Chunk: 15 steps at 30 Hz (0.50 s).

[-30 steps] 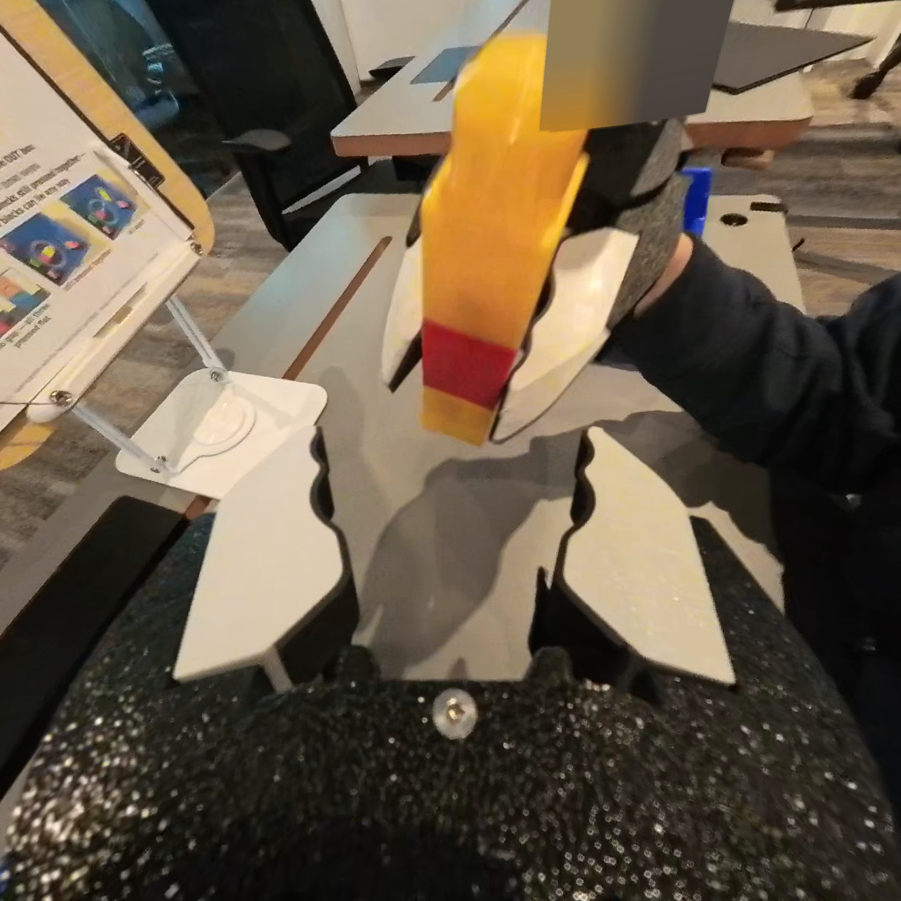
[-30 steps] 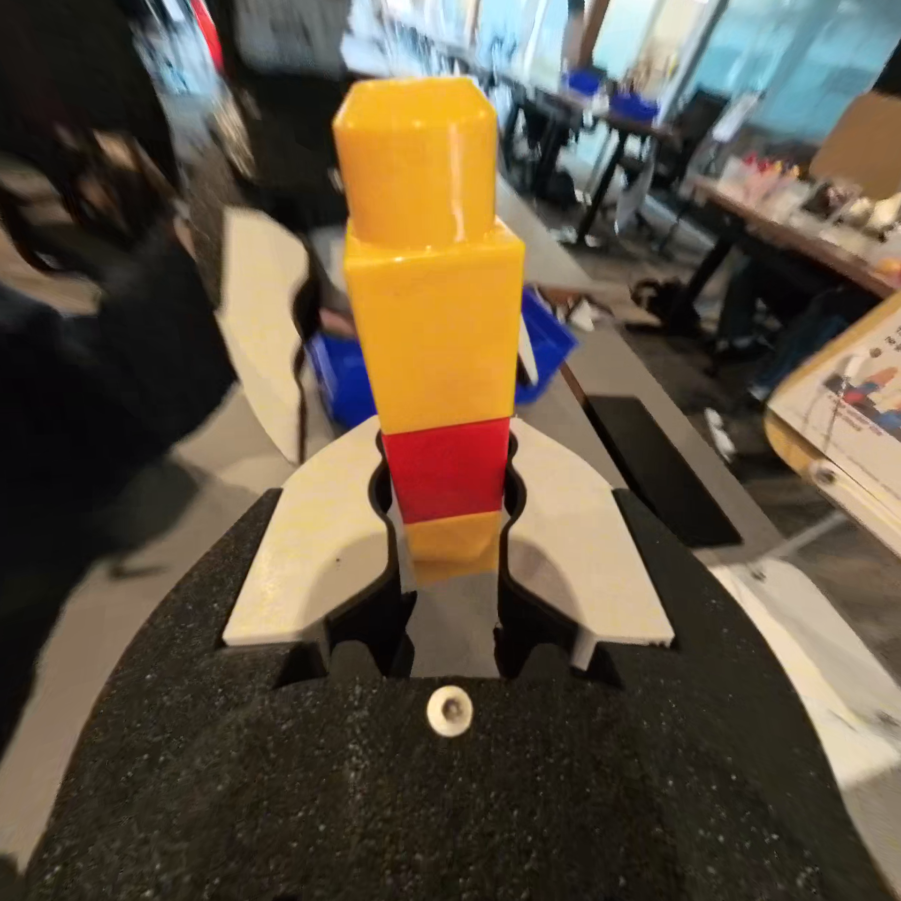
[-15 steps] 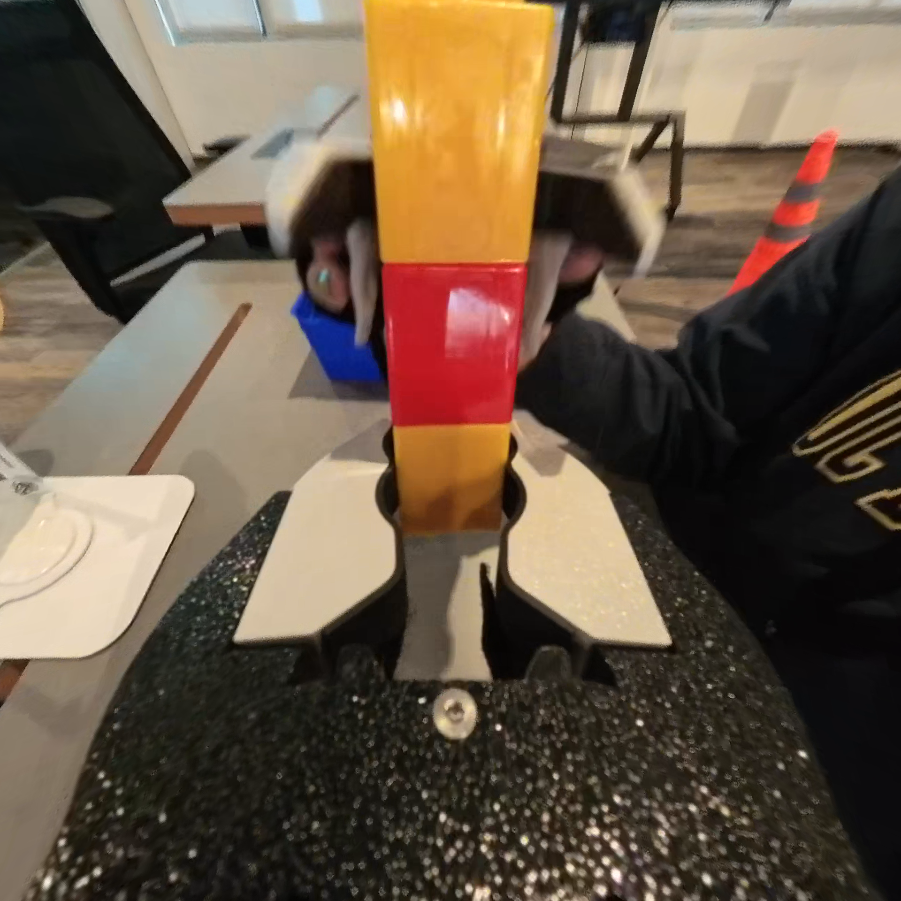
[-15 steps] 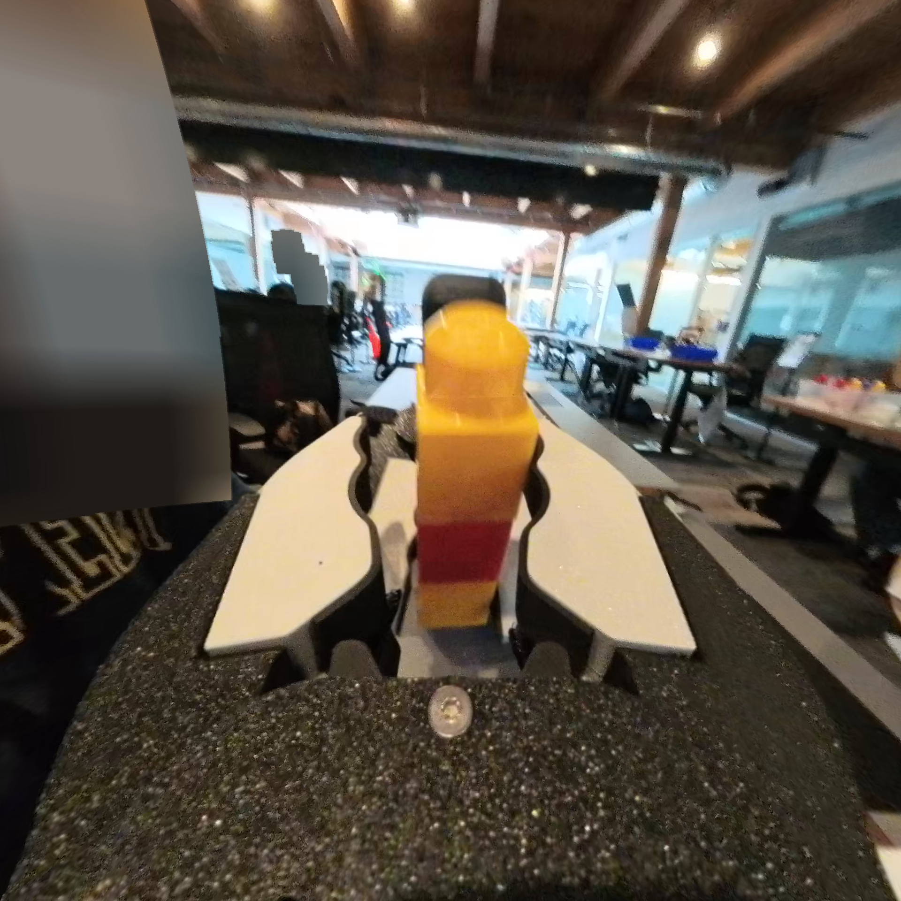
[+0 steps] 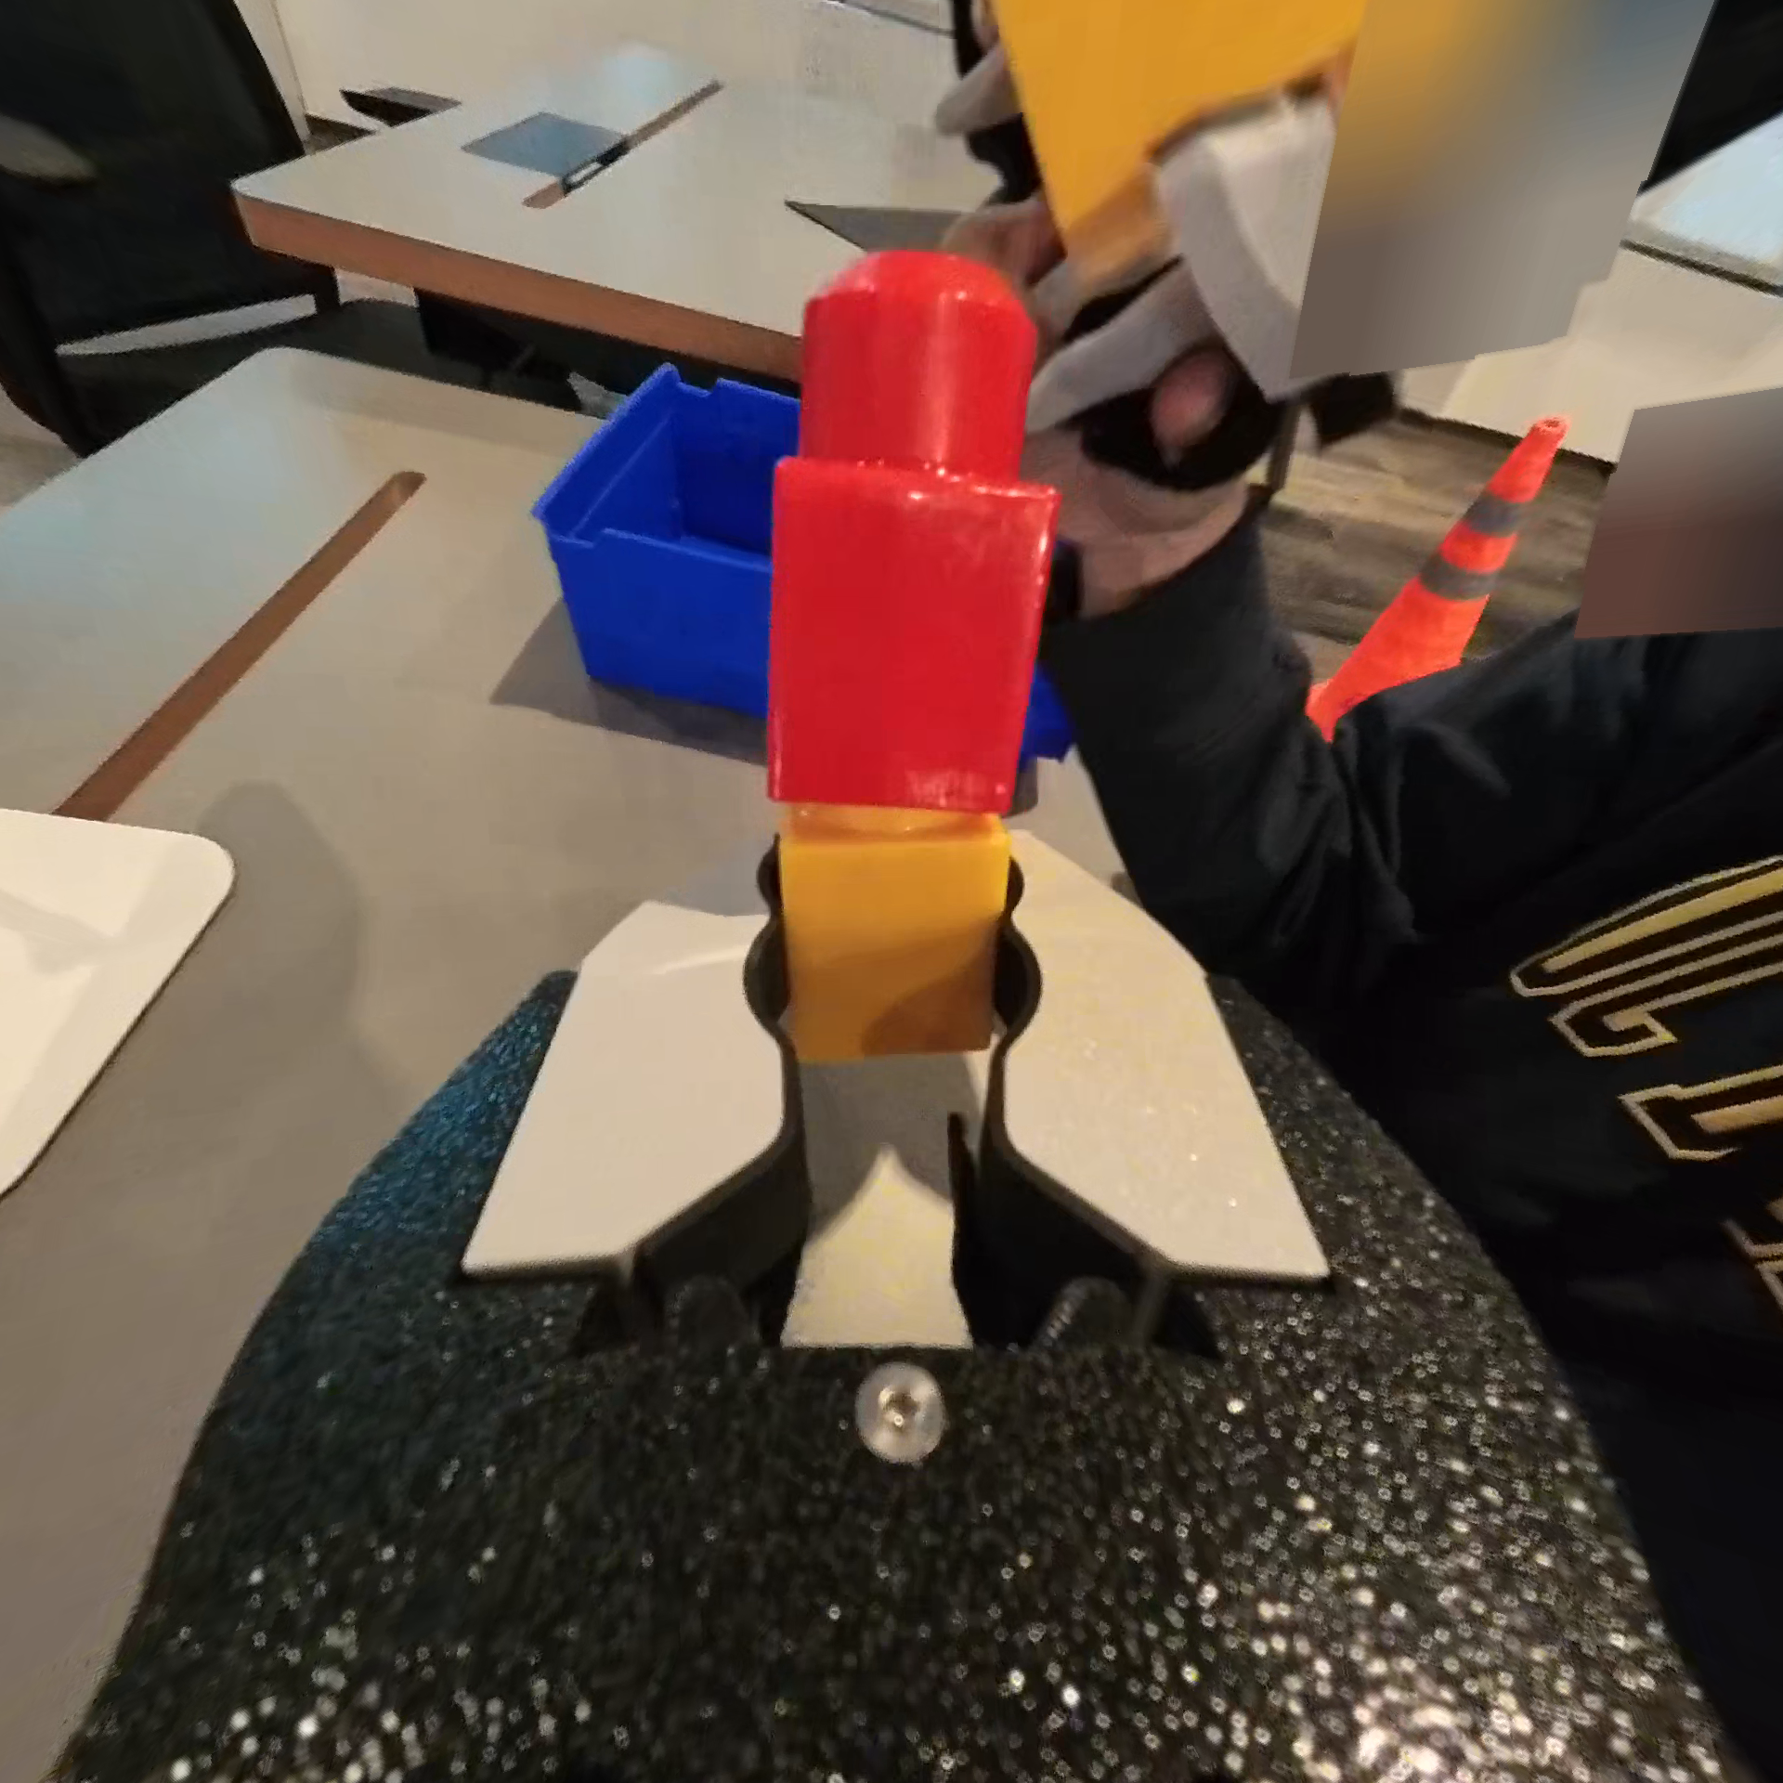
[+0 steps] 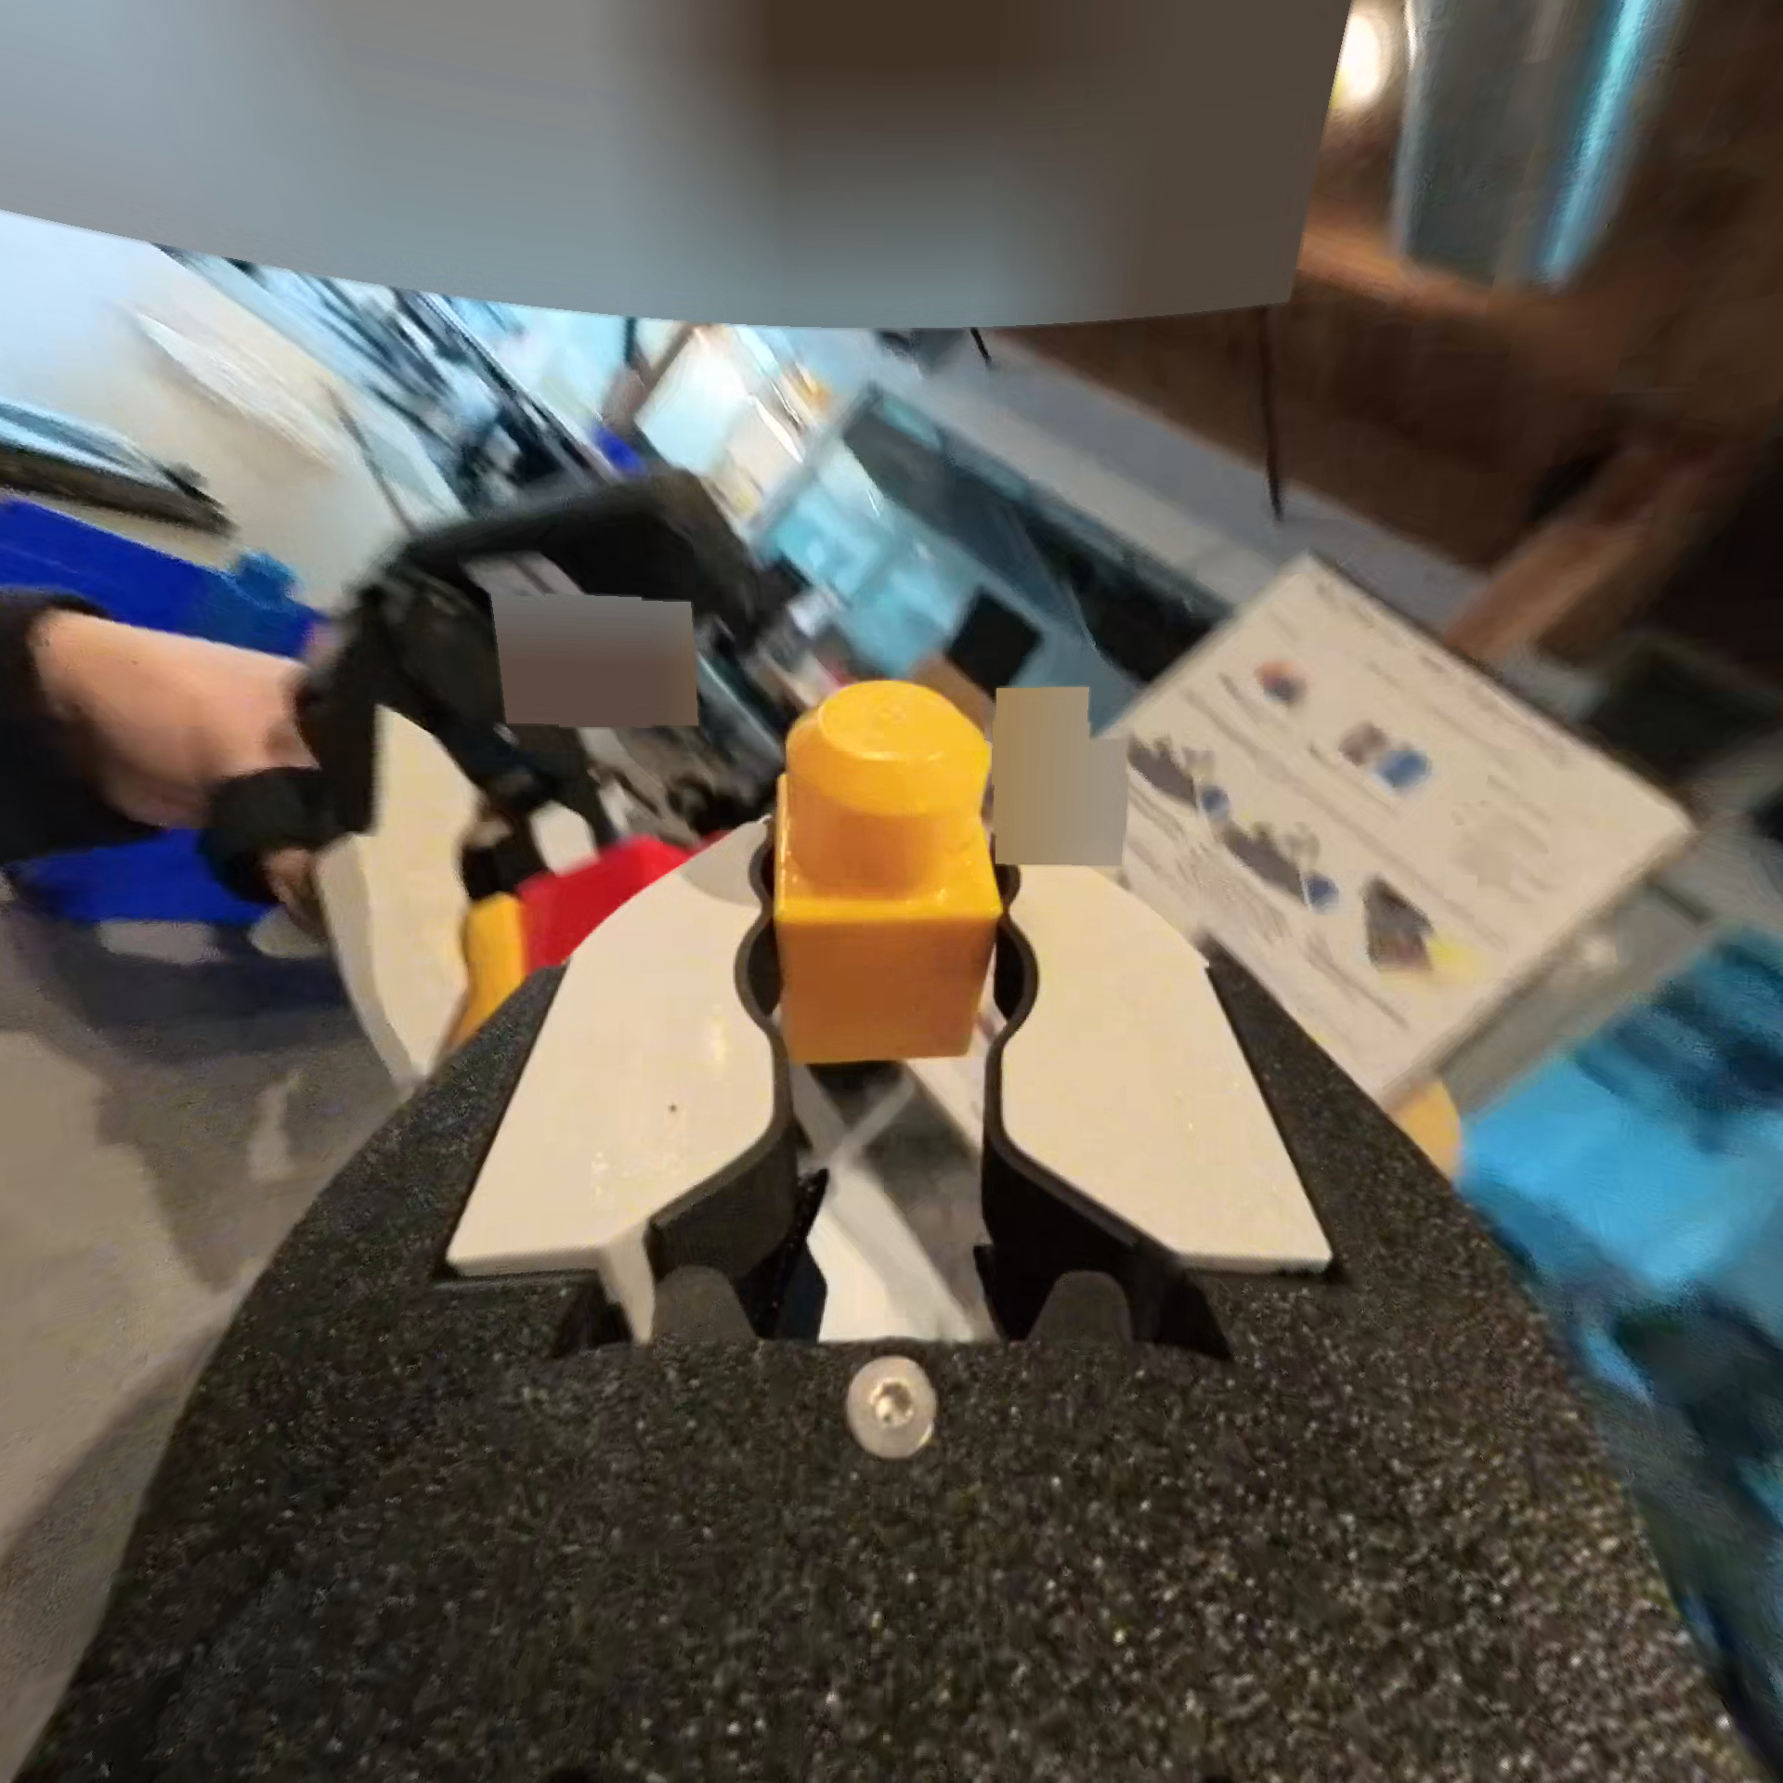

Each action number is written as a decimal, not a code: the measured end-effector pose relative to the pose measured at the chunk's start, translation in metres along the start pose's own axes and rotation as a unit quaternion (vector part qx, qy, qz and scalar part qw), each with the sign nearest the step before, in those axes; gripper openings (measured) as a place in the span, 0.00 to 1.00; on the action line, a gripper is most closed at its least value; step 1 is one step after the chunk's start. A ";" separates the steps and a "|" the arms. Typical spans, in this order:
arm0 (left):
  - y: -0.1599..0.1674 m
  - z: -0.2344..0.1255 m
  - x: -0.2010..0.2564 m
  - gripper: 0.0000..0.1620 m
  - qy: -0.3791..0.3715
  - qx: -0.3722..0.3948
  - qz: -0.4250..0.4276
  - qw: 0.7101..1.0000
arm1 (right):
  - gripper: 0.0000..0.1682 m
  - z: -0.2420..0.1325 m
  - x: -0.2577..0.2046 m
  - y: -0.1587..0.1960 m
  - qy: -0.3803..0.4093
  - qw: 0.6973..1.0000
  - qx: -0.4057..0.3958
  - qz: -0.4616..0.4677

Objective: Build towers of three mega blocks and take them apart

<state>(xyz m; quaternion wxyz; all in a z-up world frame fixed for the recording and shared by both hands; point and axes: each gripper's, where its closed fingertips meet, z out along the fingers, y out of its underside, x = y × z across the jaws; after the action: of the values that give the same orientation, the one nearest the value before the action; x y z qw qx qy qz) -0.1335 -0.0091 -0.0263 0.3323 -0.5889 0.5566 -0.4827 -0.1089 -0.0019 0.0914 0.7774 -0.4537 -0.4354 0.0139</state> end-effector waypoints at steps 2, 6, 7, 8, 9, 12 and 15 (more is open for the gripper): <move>-0.001 -0.003 -0.005 0.24 -0.016 0.007 0.005 1.000 | 0.24 -0.025 0.038 0.034 0.086 0.986 -0.140 0.020; -0.005 -0.011 -0.009 0.24 -0.033 0.020 0.017 0.999 | 0.24 -0.142 0.063 0.143 0.161 0.851 -0.491 0.092; -0.006 -0.013 -0.009 0.24 -0.035 0.023 0.019 0.999 | 0.24 -0.170 0.060 0.164 0.161 0.814 -0.545 0.120; -0.007 -0.014 -0.009 0.24 -0.034 0.026 0.020 0.999 | 0.24 -0.192 0.056 0.181 0.167 0.782 -0.581 0.154; -0.007 -0.014 -0.008 0.24 -0.032 0.027 0.021 0.999 | 0.24 -0.209 0.050 0.196 0.168 0.751 -0.607 0.198; -0.007 -0.014 -0.007 0.24 -0.031 0.025 0.024 0.999 | 0.34 -0.234 0.040 0.221 0.181 0.695 -0.638 0.277; -0.007 -0.013 -0.006 0.24 -0.030 0.023 0.028 0.999 | 0.49 -0.219 0.048 0.215 0.184 0.722 -0.614 0.260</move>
<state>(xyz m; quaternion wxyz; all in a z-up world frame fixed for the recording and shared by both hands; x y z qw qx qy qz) -0.1426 -0.0003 -0.0176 0.3753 -0.5794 0.5518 -0.4680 0.1519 -0.0076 -0.0769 0.3592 -0.9208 -0.0619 -0.1387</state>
